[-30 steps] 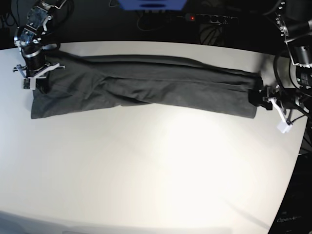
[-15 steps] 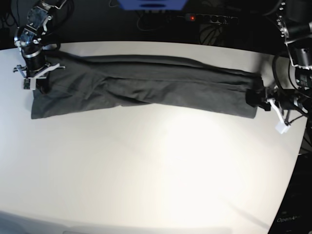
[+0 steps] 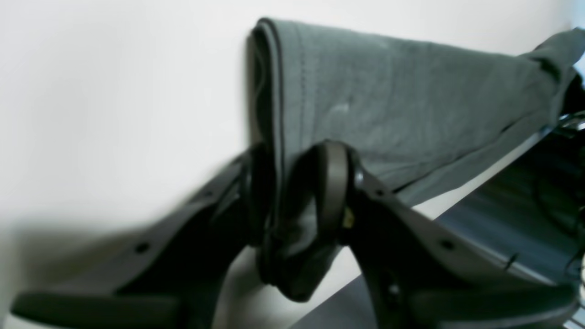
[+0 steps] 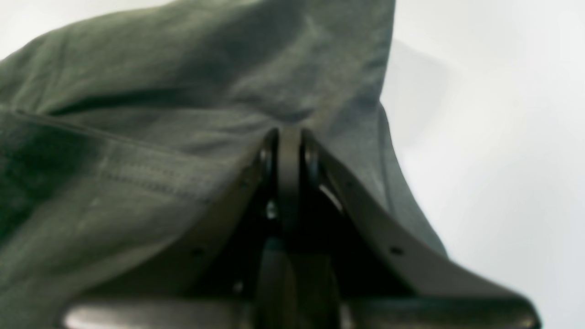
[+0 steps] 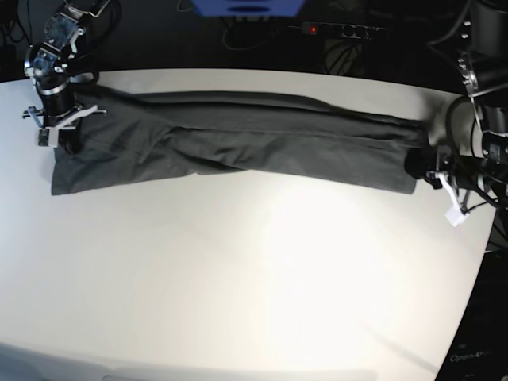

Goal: Fold the T-shirt properly
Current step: 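Move the left gripper down to the strip end and grasp it, then lift the strip end with the left gripper and pull it inward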

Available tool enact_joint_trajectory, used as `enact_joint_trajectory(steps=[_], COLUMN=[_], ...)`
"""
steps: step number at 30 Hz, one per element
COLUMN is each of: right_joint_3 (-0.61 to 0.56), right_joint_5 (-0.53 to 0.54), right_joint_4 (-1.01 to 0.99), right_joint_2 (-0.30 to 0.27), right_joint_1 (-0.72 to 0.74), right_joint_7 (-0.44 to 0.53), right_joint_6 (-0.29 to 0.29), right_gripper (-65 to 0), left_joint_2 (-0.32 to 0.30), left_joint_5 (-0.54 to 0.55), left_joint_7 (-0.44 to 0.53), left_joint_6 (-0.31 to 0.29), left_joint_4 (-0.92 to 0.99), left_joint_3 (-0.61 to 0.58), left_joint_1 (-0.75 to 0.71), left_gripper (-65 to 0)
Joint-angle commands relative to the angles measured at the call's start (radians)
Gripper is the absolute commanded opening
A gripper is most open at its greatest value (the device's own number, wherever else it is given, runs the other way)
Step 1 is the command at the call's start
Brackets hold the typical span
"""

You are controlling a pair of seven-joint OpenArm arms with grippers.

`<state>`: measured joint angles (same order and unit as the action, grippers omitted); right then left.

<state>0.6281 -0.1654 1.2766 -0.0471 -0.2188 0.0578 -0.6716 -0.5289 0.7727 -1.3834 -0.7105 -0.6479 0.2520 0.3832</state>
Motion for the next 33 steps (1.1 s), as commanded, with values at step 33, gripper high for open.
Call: enact_joint_trajectory(steps=[33], right_joint_3=[-0.035], right_joint_5=[-0.075], right_joint_4=[-0.021], right_joint_2=[0.013], right_joint_1=[-0.003], right_joint_7=[-0.138], right_joint_6=[-0.027], right_gripper=[-64.4], left_joint_2=[0.198], left_joint_5=[-0.319], left_joint_7=[-0.013], left_joint_6=[0.012], left_joint_4=[0.0], left_joint_3=[-0.016], left_joint_1=[0.023], left_gripper=[-61.7])
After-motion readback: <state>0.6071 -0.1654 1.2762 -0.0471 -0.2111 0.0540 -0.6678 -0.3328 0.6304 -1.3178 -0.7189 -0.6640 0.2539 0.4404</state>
